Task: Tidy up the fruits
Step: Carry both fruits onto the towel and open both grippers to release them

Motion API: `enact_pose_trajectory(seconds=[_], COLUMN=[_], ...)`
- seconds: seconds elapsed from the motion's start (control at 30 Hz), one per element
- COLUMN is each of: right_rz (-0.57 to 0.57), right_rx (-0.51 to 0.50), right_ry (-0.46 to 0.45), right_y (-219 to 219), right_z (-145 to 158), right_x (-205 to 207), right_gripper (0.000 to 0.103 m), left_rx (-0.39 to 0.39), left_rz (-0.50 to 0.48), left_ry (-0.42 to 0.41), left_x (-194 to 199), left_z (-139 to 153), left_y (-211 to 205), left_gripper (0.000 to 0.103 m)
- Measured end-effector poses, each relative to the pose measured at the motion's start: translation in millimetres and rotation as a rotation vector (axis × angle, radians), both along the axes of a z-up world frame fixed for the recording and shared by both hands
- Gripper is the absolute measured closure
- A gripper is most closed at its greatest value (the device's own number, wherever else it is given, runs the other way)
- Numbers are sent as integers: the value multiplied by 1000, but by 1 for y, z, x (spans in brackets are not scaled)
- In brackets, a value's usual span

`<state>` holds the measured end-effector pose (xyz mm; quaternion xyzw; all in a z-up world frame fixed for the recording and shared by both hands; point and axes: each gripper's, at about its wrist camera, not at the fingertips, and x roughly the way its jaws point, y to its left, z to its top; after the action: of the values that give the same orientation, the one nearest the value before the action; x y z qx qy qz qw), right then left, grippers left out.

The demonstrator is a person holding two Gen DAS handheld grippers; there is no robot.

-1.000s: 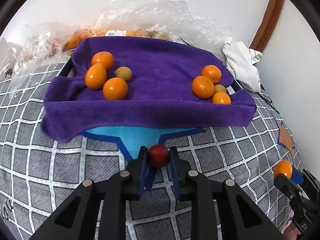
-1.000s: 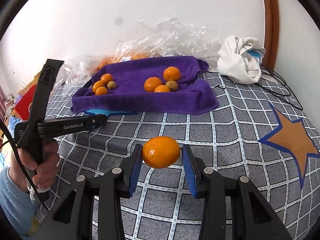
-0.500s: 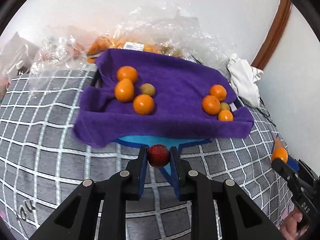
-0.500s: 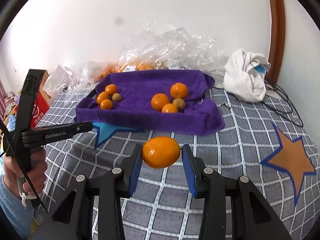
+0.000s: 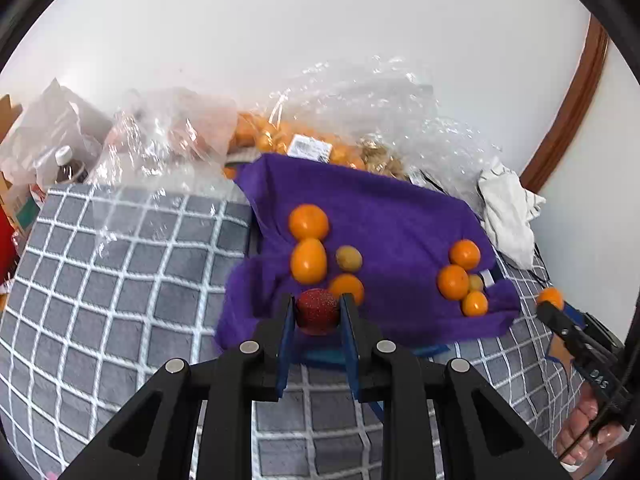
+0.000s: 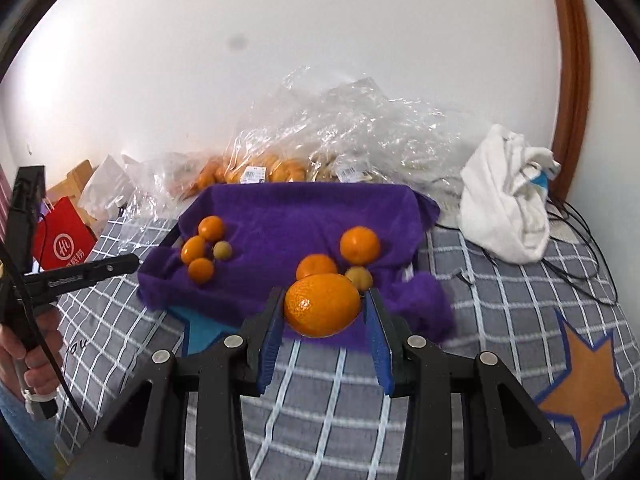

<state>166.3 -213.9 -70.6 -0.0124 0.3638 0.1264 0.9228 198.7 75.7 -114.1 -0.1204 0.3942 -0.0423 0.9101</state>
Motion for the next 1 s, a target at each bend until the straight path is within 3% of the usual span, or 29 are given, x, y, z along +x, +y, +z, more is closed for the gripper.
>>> enact_pose_trajectory(seconds=[0.4, 0.77, 1.0], right_rz=[58, 78, 80], right_rx=[1, -39, -25], right_ry=[164, 180, 160], right_y=[50, 58, 49], right_z=[-57, -63, -49], right_x=[70, 67, 55], right_gripper=[63, 63, 63], left_rx=[-4, -20, -37], left_rz=[35, 1, -87], left_ry=[16, 25, 37], left_x=[22, 36, 52], left_z=[-7, -11, -14], left_y=[29, 22, -14], left_gripper=[82, 82, 82])
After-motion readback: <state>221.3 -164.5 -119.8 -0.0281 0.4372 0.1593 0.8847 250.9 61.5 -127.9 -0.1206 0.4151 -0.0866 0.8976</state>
